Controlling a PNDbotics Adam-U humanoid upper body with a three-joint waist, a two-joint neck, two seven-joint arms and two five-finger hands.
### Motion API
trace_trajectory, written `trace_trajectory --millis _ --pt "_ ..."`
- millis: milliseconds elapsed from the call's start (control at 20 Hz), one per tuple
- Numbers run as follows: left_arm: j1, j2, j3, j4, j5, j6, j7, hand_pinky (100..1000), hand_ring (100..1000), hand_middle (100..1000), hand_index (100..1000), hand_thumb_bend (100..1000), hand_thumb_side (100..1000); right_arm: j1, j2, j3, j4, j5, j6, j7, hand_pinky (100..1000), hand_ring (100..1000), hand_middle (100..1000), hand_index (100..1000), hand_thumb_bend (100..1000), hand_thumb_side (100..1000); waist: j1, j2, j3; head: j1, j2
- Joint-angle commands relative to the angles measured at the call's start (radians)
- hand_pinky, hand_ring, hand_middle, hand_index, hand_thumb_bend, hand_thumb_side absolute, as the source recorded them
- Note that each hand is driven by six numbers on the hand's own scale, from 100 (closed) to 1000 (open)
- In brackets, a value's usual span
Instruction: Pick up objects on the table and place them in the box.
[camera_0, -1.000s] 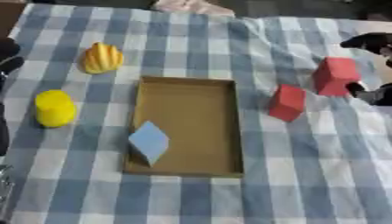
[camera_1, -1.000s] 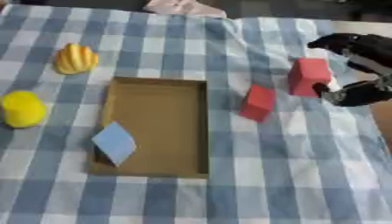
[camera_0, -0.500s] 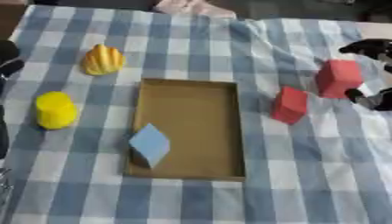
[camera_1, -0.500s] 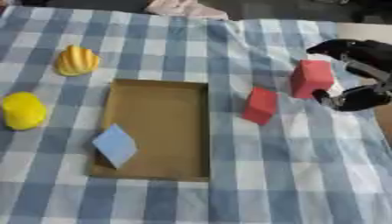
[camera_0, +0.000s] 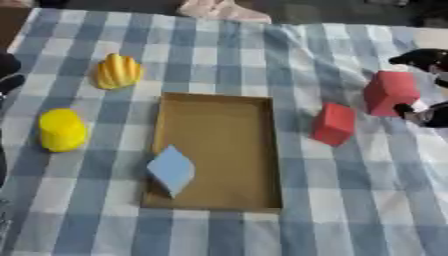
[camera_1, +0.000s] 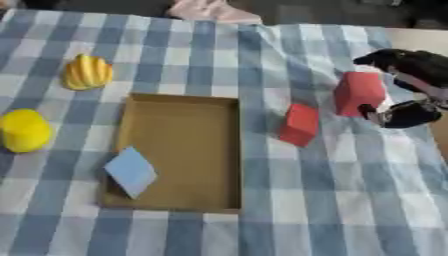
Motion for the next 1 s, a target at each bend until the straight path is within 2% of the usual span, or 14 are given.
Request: trace_trajectory --millis 50,300,1000 --pt "-0.009 0.024 -0.002 -0.019 0.001 -0.001 -0.003 820 792 691 815 137 835 -0.022 -0.021 -0.024 0.015 0.018 0.004 -0.014 931 1000 906 965 268 293 0.000 -0.017 0.002 -0.005 -0.020" --pt "-0.010 0.025 -0.003 -0.019 0.000 -0.001 -0.005 820 792 689 813 137 837 -0.034 -0.015 -0.030 0.038 0.037 0.009 -0.025 928 1000 908 966 282 301 -0.002 -0.010 0.007 -0.005 -0.027" --pt "-0.018 0.027 -0.004 -0.019 -0.001 -0.003 -0.009 821 790 683 807 137 840 -0.070 0.008 -0.037 0.109 0.078 -0.016 0.061 926 1000 920 975 295 328 -0.012 0.013 0.025 -0.010 -0.037"
